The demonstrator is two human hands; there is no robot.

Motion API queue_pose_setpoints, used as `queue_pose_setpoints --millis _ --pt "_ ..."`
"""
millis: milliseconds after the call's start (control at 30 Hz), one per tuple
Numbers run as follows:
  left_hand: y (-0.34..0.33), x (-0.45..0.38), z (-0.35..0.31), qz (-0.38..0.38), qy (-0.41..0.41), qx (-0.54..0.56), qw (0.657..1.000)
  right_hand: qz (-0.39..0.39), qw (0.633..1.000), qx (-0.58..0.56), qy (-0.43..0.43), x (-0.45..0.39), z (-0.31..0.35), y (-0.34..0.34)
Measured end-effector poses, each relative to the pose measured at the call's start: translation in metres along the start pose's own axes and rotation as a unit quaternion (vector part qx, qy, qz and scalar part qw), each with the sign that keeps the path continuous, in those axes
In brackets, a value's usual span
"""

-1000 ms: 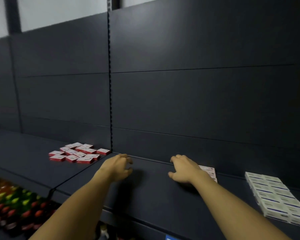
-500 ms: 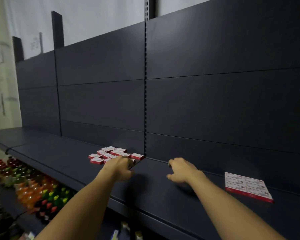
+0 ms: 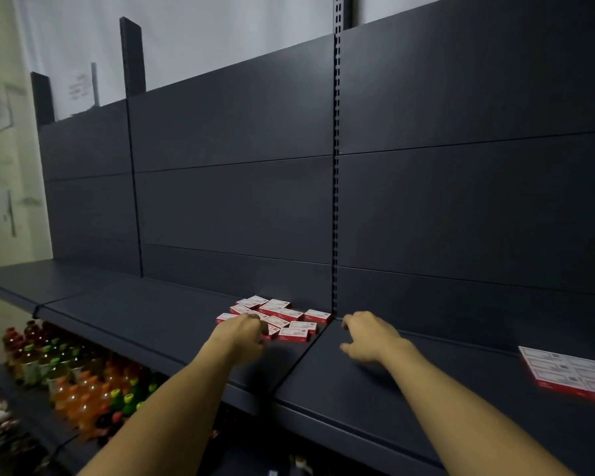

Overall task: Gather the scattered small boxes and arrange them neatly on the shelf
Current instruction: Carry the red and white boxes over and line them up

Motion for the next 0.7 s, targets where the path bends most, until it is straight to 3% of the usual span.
queue_pose_setpoints --millis 533,700 --pt "-0.015 -0.079 0.062 -0.055 -0.024 -0.001 0.998 -0.005 1.000 0.009 -0.009 -0.113 0.025 -0.029" --pt "-0.029 -0.117 0.072 -0.033 -0.026 -0.018 0.999 -0.004 1.000 -0.005 -0.010 -0.158 0.018 -0.043"
Point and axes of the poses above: each hand's wrist, its own x-axis away from the middle knuckle, its own y-axis out of the back of the hand, z = x × y, the point moved 8 cm from there along -x, towards the middle knuckle, and after that the axes turned 13 degrees about y, right-handed, at the moved point
